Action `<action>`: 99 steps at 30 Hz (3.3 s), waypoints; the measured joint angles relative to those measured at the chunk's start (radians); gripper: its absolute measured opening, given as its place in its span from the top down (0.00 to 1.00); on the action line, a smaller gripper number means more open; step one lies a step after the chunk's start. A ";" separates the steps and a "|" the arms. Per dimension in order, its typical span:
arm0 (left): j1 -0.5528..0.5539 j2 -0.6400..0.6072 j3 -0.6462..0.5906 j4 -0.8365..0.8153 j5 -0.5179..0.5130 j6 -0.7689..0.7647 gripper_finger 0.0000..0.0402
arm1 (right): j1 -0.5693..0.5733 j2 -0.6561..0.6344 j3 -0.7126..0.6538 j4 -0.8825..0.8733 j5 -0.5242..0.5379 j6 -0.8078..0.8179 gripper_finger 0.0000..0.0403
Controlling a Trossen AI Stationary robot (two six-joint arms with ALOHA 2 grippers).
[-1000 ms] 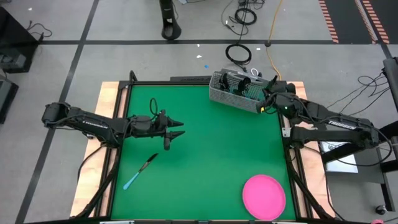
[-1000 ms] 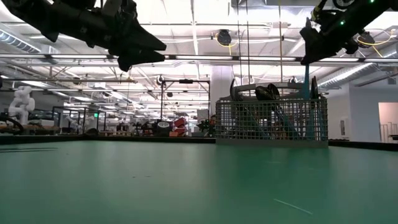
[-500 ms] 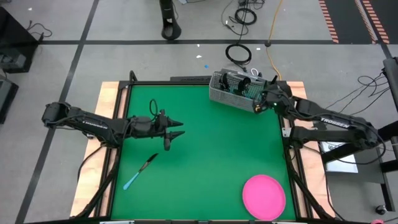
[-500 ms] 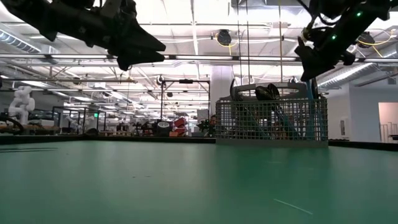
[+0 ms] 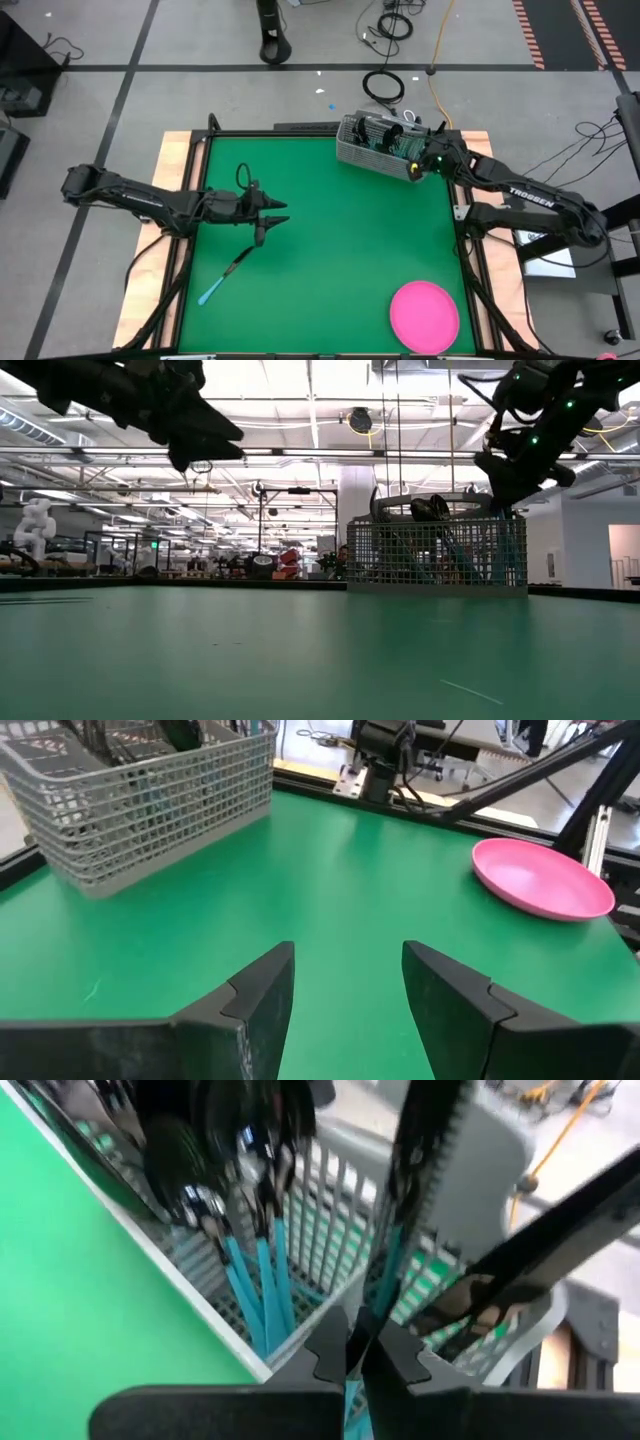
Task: Sort silverware
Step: Put the blue table knife into the silverware basket
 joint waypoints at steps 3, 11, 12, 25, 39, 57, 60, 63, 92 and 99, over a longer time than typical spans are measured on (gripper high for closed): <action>-0.010 -0.071 0.000 -0.079 -0.001 -0.027 0.53 | -0.022 0.008 -0.016 -0.007 -0.032 0.010 1.00; -0.042 -0.245 0.000 -0.169 -0.003 -0.053 0.53 | -0.045 0.012 -0.034 -0.004 -0.070 0.022 0.97; -0.043 -0.262 0.000 -0.175 -0.003 -0.053 0.53 | -0.045 0.011 -0.034 -0.003 -0.071 0.019 0.96; -0.072 -0.327 0.000 -0.305 -0.006 -0.132 0.53 | -0.044 -0.024 -0.034 -0.004 -0.073 -0.054 0.67; -0.072 -0.328 0.000 -0.428 -0.016 -0.205 0.53 | -0.044 -0.105 -0.016 -0.017 -0.082 -0.104 0.56; -0.185 -0.119 0.000 -0.567 -0.037 -0.415 0.53 | 0.198 -0.114 0.071 0.418 -0.441 -0.128 0.56; -0.208 -0.078 0.000 -0.589 -0.034 -0.466 0.53 | 0.275 -0.094 0.071 0.518 -0.440 -0.144 0.56; -0.241 -0.044 0.000 -0.616 -0.005 -0.543 0.53 | 0.346 -0.054 0.072 0.587 -0.438 -0.145 0.56; -0.417 0.285 0.251 -1.189 0.596 -1.020 0.66 | 0.586 0.485 0.071 0.859 -0.435 -0.219 0.56; -0.394 0.386 0.250 -1.140 0.632 -0.960 0.66 | 0.620 0.485 0.071 0.862 -0.434 -0.215 0.56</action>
